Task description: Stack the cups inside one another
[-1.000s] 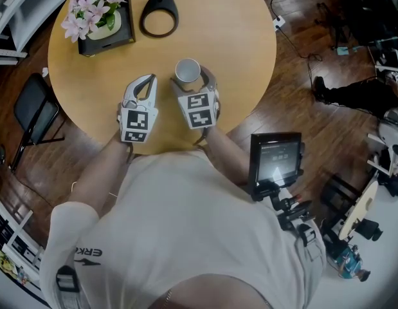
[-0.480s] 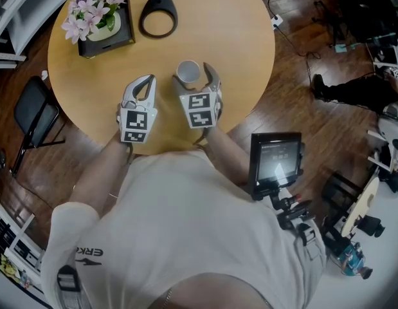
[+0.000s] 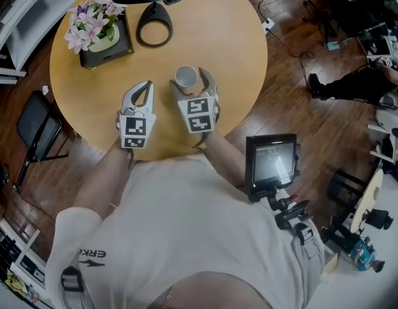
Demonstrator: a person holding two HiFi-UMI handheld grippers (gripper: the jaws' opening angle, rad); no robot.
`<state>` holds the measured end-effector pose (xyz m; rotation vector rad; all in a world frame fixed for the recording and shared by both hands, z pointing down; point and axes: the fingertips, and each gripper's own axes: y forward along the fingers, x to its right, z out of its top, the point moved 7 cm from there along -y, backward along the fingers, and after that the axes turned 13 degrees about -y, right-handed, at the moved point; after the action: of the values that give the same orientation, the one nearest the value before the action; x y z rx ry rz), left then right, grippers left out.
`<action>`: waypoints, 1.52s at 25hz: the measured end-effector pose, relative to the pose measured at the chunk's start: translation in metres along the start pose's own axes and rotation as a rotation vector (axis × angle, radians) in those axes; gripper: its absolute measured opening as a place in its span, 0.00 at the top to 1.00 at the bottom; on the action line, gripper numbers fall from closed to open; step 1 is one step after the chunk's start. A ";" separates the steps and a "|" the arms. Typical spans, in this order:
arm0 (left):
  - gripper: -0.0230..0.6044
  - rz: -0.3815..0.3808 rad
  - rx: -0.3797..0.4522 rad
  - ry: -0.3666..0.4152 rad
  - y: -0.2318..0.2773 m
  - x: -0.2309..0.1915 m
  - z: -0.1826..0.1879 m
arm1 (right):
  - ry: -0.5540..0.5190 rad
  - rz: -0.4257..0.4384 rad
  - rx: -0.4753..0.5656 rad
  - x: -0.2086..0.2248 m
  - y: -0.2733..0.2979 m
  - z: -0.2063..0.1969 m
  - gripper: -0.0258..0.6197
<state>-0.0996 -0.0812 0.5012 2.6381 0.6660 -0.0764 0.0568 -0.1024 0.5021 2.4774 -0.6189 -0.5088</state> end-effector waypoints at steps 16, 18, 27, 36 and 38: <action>0.96 -0.057 0.268 -0.121 -0.029 0.034 0.049 | 0.043 -0.144 0.206 0.004 -0.101 0.028 0.69; 0.96 -0.037 0.284 -0.112 -0.037 0.040 0.052 | 0.041 -0.140 0.213 0.003 -0.105 0.027 0.73; 0.96 0.122 0.300 -0.076 -0.072 0.067 0.049 | 0.059 -0.079 0.319 0.009 -0.136 0.024 0.89; 0.96 0.166 0.372 -0.071 -0.111 0.139 0.041 | 0.082 0.005 0.392 0.028 -0.197 -0.012 0.93; 0.96 0.180 0.394 -0.066 -0.122 0.150 0.040 | 0.084 0.028 0.403 0.029 -0.206 -0.018 0.94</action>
<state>-0.0221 0.0659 0.3952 3.0441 0.4227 -0.2652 0.1549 0.0452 0.3913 2.8435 -0.7837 -0.2877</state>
